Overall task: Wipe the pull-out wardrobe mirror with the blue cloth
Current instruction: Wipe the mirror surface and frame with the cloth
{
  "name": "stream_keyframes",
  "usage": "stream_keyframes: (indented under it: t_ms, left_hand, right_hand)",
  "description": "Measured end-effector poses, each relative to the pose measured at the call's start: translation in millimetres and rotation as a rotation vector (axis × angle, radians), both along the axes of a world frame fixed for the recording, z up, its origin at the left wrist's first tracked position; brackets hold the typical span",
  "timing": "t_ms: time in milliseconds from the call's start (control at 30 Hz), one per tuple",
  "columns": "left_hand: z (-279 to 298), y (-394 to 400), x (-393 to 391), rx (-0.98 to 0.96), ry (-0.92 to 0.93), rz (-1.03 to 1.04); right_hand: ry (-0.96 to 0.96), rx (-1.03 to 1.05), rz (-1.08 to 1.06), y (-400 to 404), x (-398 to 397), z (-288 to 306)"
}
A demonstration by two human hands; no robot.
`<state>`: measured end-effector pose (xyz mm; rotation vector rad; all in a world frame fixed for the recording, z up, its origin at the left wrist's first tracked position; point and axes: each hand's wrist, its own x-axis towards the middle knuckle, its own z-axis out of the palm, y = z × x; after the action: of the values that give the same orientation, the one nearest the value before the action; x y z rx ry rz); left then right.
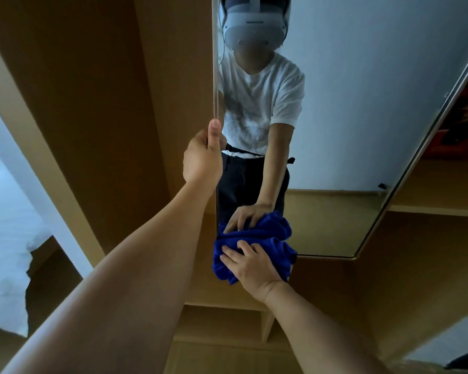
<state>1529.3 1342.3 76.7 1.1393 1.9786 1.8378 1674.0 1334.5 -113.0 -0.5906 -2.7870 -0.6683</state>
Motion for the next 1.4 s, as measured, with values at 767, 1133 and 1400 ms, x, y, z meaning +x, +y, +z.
stream_keyframes:
  t_ms: [767,1133,1400]
  left_hand:
    - [3,-6,6,-0.031,0.000,0.076]
    - [-3,4,0,-0.016,0.049,0.146]
    - [-6,11,-1,-0.017,0.039,0.186]
  right_hand:
    - [0.096,0.121,0.046,37,62,34]
    - [-0.042,0.011,0.035,26,58,-8]
    - [-0.067,-0.016,-0.052,38,99,-4]
